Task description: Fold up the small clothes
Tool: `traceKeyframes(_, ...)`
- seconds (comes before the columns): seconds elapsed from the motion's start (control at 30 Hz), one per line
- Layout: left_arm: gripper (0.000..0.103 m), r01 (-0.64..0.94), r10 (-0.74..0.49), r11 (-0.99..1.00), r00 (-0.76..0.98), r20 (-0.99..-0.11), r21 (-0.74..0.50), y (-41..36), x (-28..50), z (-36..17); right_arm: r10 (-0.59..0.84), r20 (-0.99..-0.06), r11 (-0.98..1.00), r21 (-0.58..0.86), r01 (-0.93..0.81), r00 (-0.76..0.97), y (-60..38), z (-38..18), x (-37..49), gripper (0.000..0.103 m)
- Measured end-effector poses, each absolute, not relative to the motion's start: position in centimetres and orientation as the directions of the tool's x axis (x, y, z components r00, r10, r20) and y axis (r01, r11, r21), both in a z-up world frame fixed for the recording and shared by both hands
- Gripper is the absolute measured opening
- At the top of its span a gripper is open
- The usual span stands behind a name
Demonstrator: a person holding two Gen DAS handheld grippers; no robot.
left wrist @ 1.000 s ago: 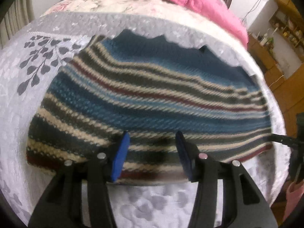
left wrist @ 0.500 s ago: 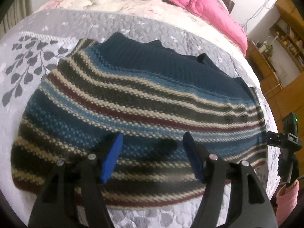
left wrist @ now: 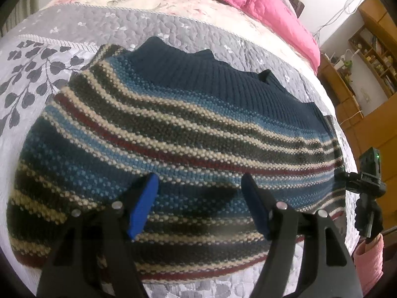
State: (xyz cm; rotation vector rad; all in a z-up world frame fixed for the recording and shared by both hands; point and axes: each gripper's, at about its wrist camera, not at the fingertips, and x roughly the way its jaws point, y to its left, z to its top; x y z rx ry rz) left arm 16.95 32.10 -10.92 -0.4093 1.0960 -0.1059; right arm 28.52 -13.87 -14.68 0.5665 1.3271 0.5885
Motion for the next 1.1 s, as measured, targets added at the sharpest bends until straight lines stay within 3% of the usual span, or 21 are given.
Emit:
traceKeyframes(0.27,0.069,-0.095,-0.290,0.926,0.437,-0.851,-0.365,32.2,17.4,-11.0,0.752,-0.636,0.649,0.760,-0.027,0.174,-15.3,-12.4,28.1,0.031)
traceKeyframes(0.63,0.069,-0.113,-0.371,0.878,0.456,-0.809,-0.466,33.7,16.7,-10.9,0.702,-0.696,0.698,0.631,-0.338,0.150,-1.2,-2.3,28.1,0.031)
traceKeyframes(0.9,0.070,-0.126,-0.388,0.861,0.462,-0.797,-0.492,34.0,16.7,-11.0,0.615,-0.786,0.731,0.538,-0.420,0.064,7.6,-5.8,27.8,0.031)
traceKeyframes(1.1,0.071,-0.135,-0.395,0.854,0.458,-0.796,-0.502,34.0,16.9,-10.9,0.638,-0.770,0.694,0.586,-0.419,-0.019,9.0,-8.7,27.4,0.042)
